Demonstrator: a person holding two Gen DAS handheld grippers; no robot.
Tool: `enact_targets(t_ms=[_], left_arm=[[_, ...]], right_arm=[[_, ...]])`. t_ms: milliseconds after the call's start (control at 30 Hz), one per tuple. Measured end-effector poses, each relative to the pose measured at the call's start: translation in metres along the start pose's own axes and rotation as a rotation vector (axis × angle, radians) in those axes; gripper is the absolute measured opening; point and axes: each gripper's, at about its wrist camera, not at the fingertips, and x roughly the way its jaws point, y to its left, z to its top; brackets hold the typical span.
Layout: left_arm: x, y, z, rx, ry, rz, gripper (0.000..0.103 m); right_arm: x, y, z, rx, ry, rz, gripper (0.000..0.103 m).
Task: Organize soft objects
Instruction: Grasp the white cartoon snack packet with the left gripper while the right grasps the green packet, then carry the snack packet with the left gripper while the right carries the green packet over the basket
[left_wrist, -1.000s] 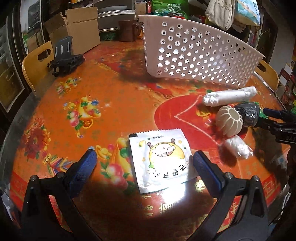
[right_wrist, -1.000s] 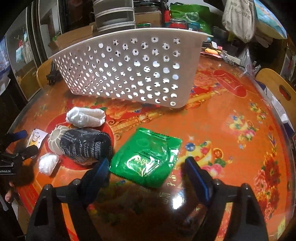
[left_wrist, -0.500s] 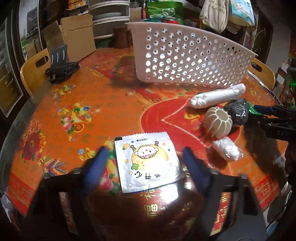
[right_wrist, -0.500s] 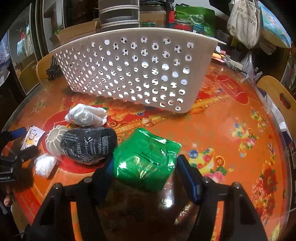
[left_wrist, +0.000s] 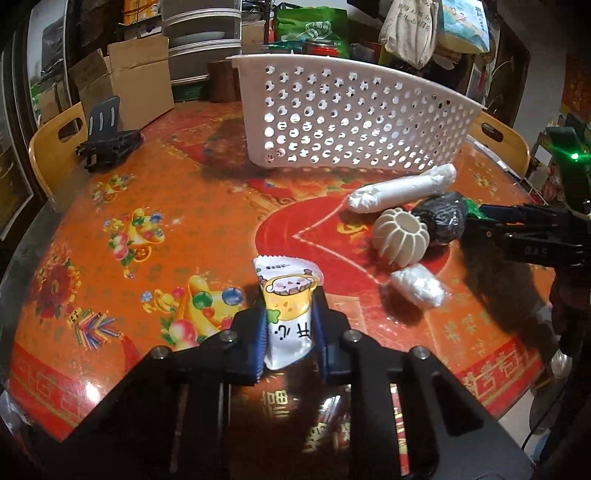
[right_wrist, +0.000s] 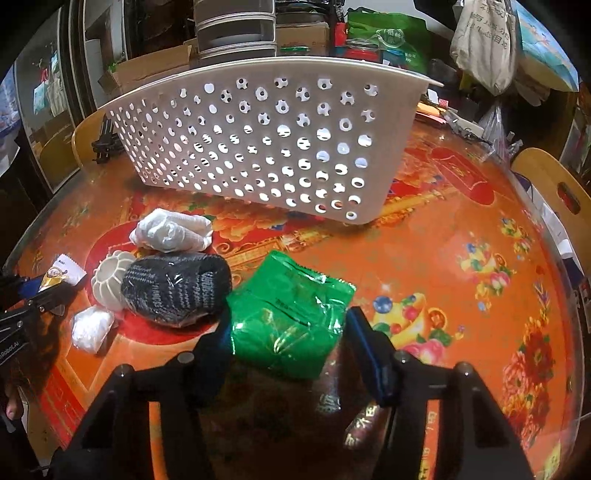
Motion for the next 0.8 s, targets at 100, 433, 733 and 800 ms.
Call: enact_targets(t_ms=[100,433,733,800], left_arm=[[-0.007,0.000,0.000,0.005,-0.024,-0.013,0.019],[-0.019,0.009,0.007,-0.017,-0.062,-0.018,0.019],[-0.027,0.017,0.020,-0.033,-0.090,-0.013,0.019],[-0.031,0.019,0.027,-0.031,-0.101,-0.014,0.019]], right_arm=[[-0.001,-0.002,0.000,0.010,-0.004,0.004,0.055],[-0.011,-0.010,-0.009,0.043,-0.035,0.020,0.050],[-0.059,-0.015,-0.003,0.035,-0.143,-0.006,0.049],[-0.068,-0.018,0.001,0.034,-0.163,-0.002,0.049]])
